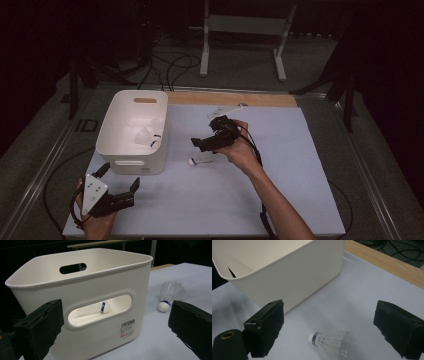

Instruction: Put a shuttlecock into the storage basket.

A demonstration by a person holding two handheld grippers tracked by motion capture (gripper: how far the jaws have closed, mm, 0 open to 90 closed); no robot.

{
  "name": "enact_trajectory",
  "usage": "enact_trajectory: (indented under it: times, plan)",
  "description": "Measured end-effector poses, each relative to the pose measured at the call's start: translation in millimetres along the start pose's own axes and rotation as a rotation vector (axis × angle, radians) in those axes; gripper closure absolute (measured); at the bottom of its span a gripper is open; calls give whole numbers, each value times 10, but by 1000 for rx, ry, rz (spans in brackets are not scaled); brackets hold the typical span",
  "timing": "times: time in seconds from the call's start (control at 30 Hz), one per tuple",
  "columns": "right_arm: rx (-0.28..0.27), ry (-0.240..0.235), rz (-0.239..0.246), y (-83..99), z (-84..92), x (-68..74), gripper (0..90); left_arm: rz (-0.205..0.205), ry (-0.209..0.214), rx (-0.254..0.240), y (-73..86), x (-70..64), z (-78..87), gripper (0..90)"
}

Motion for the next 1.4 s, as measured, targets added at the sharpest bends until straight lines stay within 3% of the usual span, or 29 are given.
enact_trajectory:
  times: [1.4]
  plan:
    - [90, -15, -57, 551, -162, -45, 129, 0, -1, -1, 0, -1, -2, 5]
Point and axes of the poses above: each handheld gripper's, and its own axes: z roughly backward along the jaws, y roughly out of its underside, x roughly to its left, the point moved 9 cm from there along -z, roughly forward along the jaws, and after that the axes turned 15 degrees about z, right-handed, at the moved point
